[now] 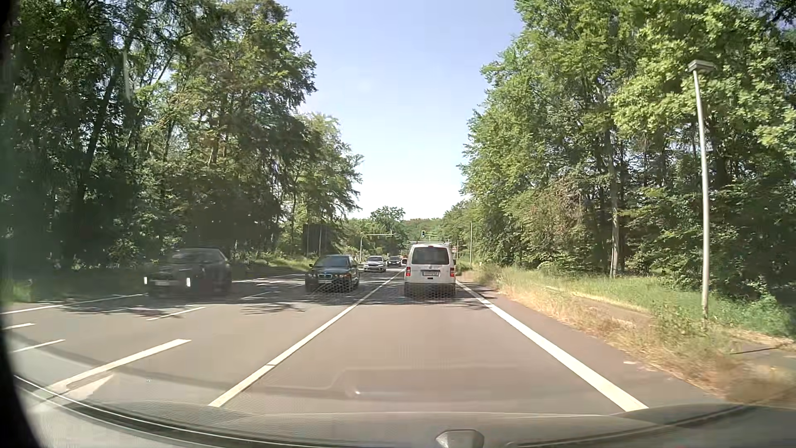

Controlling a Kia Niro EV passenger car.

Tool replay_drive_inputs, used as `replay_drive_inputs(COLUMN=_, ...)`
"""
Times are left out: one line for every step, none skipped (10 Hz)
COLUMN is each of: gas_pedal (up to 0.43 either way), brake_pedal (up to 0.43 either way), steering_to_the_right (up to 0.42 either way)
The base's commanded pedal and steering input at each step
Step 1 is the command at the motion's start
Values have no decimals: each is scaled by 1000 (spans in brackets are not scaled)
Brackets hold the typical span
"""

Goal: Follow the waypoints while adhering to traffic rules and regulations

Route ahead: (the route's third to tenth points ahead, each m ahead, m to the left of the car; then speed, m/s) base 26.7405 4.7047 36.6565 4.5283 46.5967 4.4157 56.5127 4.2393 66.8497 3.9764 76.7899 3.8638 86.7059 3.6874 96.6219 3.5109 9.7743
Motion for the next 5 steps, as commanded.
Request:
replay_drive_inputs(gas_pedal=268, brake_pedal=30, steering_to_the_right=2)
replay_drive_inputs(gas_pedal=268, brake_pedal=30, steering_to_the_right=2)
replay_drive_inputs(gas_pedal=240, brake_pedal=30, steering_to_the_right=2)
replay_drive_inputs(gas_pedal=220, brake_pedal=30, steering_to_the_right=2)
replay_drive_inputs(gas_pedal=157, brake_pedal=30, steering_to_the_right=1)
